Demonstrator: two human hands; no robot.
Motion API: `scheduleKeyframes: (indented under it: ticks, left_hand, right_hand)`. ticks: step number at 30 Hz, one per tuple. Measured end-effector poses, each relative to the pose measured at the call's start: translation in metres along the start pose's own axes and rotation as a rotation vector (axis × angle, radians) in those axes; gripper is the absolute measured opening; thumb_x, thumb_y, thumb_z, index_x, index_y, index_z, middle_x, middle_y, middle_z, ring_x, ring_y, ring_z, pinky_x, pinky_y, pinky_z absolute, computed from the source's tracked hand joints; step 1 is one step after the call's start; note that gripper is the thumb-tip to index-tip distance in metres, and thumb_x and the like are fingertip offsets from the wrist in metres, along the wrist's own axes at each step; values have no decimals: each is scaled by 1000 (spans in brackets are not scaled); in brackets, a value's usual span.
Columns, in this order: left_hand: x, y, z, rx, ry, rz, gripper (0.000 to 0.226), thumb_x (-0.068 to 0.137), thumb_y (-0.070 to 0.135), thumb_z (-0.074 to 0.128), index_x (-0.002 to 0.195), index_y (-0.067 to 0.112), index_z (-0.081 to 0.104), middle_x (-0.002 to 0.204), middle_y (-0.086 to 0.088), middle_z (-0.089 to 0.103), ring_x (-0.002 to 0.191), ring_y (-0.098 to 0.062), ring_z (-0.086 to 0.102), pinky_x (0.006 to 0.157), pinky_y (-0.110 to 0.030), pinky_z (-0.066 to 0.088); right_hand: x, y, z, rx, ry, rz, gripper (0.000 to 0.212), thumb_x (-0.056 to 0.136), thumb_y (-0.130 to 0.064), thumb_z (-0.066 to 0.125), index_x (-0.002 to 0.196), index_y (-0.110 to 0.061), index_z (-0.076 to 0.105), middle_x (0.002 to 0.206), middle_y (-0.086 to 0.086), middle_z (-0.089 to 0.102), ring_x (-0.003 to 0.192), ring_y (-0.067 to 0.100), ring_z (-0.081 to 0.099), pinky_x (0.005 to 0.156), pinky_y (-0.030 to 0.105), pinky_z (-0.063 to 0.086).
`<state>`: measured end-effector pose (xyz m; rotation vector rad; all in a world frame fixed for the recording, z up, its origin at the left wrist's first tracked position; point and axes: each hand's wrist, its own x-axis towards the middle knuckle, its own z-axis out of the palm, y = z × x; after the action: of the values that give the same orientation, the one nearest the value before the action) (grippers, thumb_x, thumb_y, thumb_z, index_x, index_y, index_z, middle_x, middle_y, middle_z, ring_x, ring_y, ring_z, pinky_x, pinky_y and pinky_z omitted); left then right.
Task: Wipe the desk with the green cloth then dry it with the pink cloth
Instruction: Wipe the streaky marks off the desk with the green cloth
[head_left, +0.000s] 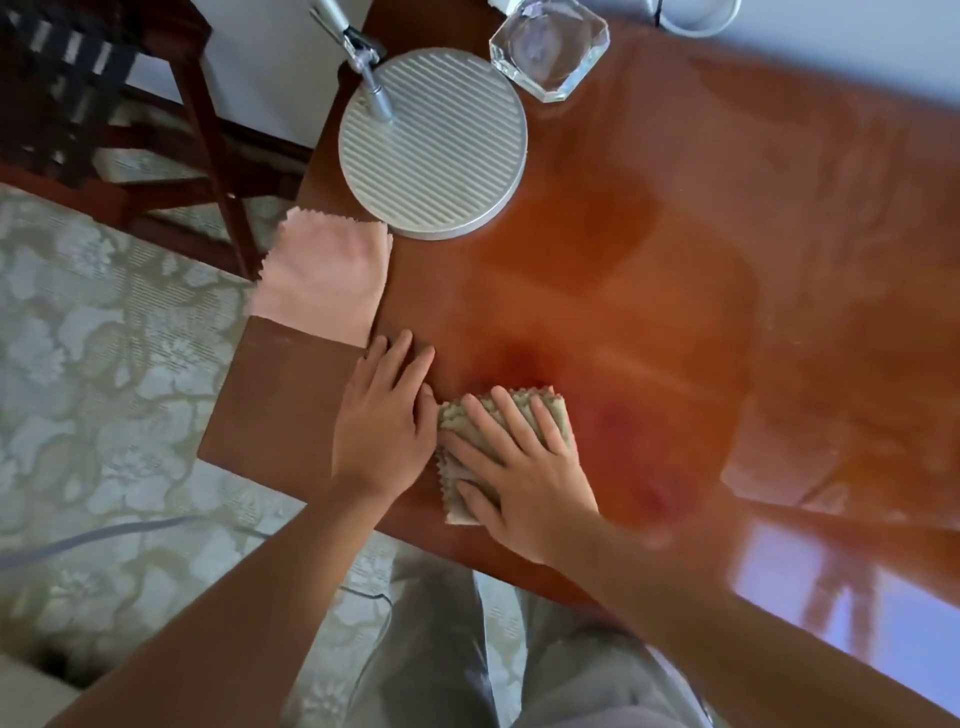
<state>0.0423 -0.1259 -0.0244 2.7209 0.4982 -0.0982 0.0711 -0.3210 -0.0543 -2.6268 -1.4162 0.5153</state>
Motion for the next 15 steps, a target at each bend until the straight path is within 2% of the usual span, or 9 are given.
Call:
scheduleKeyframes:
  ticks: [2,4,7,10,13,15]
  left_hand:
    - [-4,1,5,47,21,115,43,98,19,50,137,10,63,153,-15,50,145,-34,42,115,-54,38]
    - [-9,1,9,56,23,231,41,95,16,54,134,11,66,149,-14,54,141,-35,47,113,-53,40]
    - [-15,-3,10,42,-7,345,41,93,15,54,132,13,68,146,-12,57,137,-34,51,111,-52,42]
    - [-16,-22,5,24,12,360,40,93,14,52,129,11,69,143,-13,59,135,-33,54,109,-48,44]
    - [-21,-52,-2,1,51,397,35,93,12,51,122,9,71,136,-12,63,130,-31,57,105,-46,47]
    - [-27,-75,-7,-8,62,428,30,90,6,57,116,7,72,129,-13,65,126,-32,60,103,-49,51]
  right_hand:
    - [7,38,-10,-48,-2,102,61,104,-60,23,161,-42,15,172,0,9,158,31,2,126,56,2]
    - [29,86,-27,-70,36,300,61,104,-64,13,161,-45,4,173,-1,3,159,29,-4,127,54,-2]
    - [50,129,-49,-53,77,492,64,102,-65,7,162,-44,7,173,-1,1,159,28,-5,127,53,-3]
    - [42,90,-33,-54,122,544,63,103,-61,13,162,-40,13,173,2,6,159,31,-1,126,57,0]
    - [13,12,-3,-44,131,502,62,104,-58,24,161,-37,22,171,6,15,158,34,7,123,63,11]
    - [4,-34,13,-22,138,487,61,103,-56,29,161,-35,28,170,7,19,157,36,10,123,64,13]
